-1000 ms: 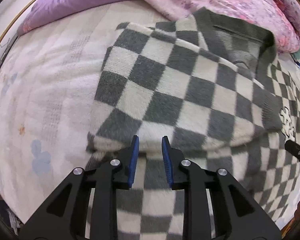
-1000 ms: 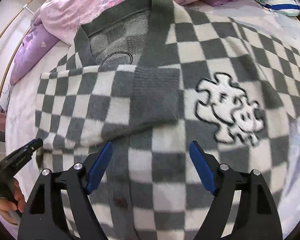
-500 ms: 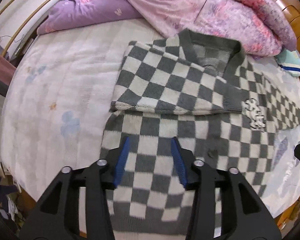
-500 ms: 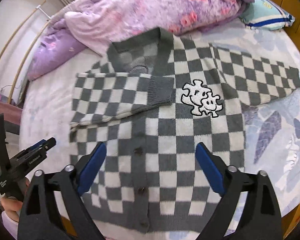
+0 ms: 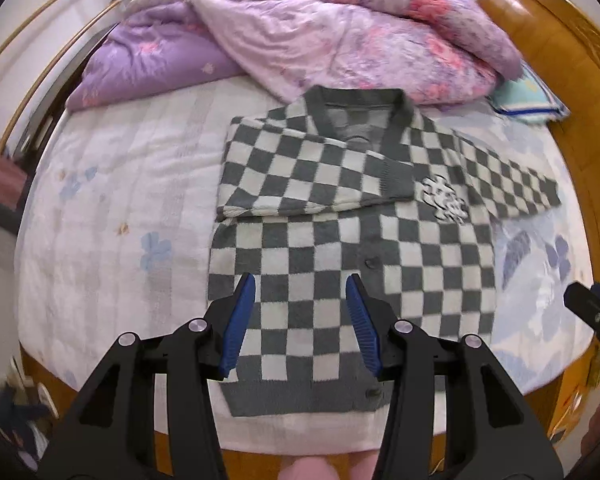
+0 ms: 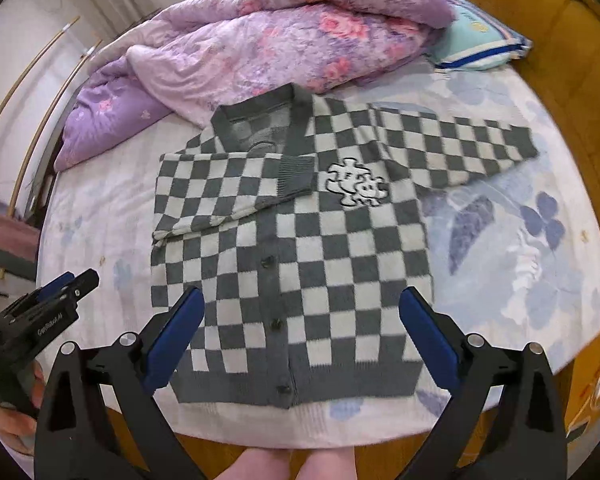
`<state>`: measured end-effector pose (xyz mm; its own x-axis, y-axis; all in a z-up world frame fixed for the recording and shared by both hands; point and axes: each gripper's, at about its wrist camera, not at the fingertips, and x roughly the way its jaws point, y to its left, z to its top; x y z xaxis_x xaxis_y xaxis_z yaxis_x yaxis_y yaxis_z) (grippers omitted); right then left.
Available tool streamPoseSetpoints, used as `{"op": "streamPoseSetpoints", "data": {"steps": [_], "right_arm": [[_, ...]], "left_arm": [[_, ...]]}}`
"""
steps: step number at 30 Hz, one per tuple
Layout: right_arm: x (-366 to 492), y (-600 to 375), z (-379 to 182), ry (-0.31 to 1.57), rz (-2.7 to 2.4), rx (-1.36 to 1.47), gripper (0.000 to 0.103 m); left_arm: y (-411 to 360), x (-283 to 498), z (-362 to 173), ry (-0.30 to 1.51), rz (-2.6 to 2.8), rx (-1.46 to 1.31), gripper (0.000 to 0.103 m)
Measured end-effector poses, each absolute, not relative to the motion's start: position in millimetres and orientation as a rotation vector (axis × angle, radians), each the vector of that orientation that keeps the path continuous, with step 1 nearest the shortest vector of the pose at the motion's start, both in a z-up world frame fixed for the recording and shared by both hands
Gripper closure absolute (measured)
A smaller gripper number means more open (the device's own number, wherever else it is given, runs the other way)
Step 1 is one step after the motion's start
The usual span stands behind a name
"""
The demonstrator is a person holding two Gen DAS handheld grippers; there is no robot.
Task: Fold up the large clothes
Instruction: 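Move both grippers over to the other sleeve of the cardigan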
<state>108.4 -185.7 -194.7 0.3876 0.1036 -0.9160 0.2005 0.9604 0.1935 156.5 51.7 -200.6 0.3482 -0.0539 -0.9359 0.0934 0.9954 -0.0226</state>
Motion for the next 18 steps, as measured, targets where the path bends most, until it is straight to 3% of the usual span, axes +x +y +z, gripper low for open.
{"op": "streamPoseSetpoints", "data": {"steps": [18], "right_arm": [[-25, -226, -167, 1.034, -0.455, 0.478, 0.009]], "left_arm": [[-17, 96, -201, 1.166, -0.438, 0.335, 0.054]]}}
